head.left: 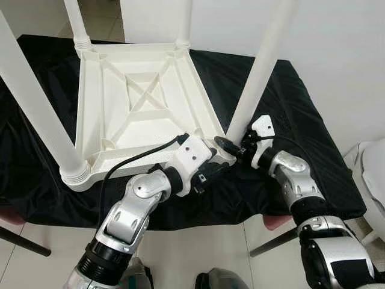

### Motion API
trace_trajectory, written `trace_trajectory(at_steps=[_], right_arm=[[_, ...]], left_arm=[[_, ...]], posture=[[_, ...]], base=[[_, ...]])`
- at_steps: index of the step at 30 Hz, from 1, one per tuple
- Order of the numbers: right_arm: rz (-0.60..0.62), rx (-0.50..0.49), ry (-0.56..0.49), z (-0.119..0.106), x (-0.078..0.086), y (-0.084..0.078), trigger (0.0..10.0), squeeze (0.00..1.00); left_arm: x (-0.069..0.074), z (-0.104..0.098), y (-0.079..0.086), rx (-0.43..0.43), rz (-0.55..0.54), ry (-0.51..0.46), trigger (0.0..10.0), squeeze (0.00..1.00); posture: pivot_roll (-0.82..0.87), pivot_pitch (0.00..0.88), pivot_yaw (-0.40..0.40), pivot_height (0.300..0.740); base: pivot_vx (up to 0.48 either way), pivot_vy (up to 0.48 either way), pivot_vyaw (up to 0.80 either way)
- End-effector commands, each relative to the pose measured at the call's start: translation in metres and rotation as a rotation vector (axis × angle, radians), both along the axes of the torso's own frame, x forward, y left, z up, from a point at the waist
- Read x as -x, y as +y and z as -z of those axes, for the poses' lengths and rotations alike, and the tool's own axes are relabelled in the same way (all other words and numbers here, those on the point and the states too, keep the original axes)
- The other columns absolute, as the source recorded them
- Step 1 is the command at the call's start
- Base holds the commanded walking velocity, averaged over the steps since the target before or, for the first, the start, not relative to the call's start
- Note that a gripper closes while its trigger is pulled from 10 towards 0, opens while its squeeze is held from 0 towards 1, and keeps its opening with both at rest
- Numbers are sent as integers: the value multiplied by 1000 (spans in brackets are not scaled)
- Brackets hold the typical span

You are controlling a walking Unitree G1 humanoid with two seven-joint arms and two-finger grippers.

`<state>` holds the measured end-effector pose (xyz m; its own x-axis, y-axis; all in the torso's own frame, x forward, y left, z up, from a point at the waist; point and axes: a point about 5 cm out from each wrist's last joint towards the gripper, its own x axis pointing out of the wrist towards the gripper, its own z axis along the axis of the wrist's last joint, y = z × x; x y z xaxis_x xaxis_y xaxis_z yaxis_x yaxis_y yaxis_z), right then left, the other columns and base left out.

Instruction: Building children table

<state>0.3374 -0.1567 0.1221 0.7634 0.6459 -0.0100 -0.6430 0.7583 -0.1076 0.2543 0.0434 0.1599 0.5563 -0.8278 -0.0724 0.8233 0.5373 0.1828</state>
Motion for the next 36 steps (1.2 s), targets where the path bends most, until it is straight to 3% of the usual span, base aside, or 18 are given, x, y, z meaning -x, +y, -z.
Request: trace_trajectory(at_steps=[1,5,7,11,15,18,26,27,28,29,30,36], right_arm=[[52,31,40,11,4,-6,10000,0],[214,5,-4,7,11,2,10000,0],[410,-44,-15,2,17,7,10000,0],[589,-93,-16,-2,29,17,10000,0],[651,-116,3,-3,37,28,10000,0],[622,-111,-19,-7,41,36,10000,0],[694,-110,18,-9,44,31,10000,0],[705,-111,25,-10,44,30,10000,102],[711,-110,25,-10,43,28,10000,345],[711,-110,25,-10,43,28,10000,345],[707,-116,27,-11,43,28,10000,1000],[678,-99,29,-11,39,20,10000,1000]], left_arm=[[1,0,0,-6,-39,-8,10000,0],[2,0,2,-11,-45,-5,10000,0],[4,2,2,-16,-39,1,10000,0],[4,2,0,-17,-27,3,10000,0],[3,1,-1,-18,-22,-1,10000,0],[2,-1,0,-16,-24,-7,10000,0],[-1,-2,0,-19,-21,-15,10000,0],[-1,-2,-1,-17,-20,-14,10000,0],[0,-2,-2,-16,-18,-13,10000,0],[0,-2,-2,-16,-18,-13,10000,0],[0,-2,-2,-15,-18,-13,10000,0],[-1,-1,-1,-17,-22,-13,10000,0]], posture=[[-57,15,-76,740],[-50,15,-76,740],[-55,12,-74,740],[-65,12,-75,740],[-69,10,-78,740],[-72,11,-78,740],[-101,13,-61,740],[-104,14,-62,740],[-105,14,-62,740],[-105,14,-62,740],[-105,14,-62,740],[-97,8,-67,740]], base=[[0,0,0],[0,0,0],[0,0,0],[0,0,0],[0,0,0],[0,0,0],[0,0,0],[0,0,0],[0,0,0],[0,0,0],[0,0,0],[0,0,0]])
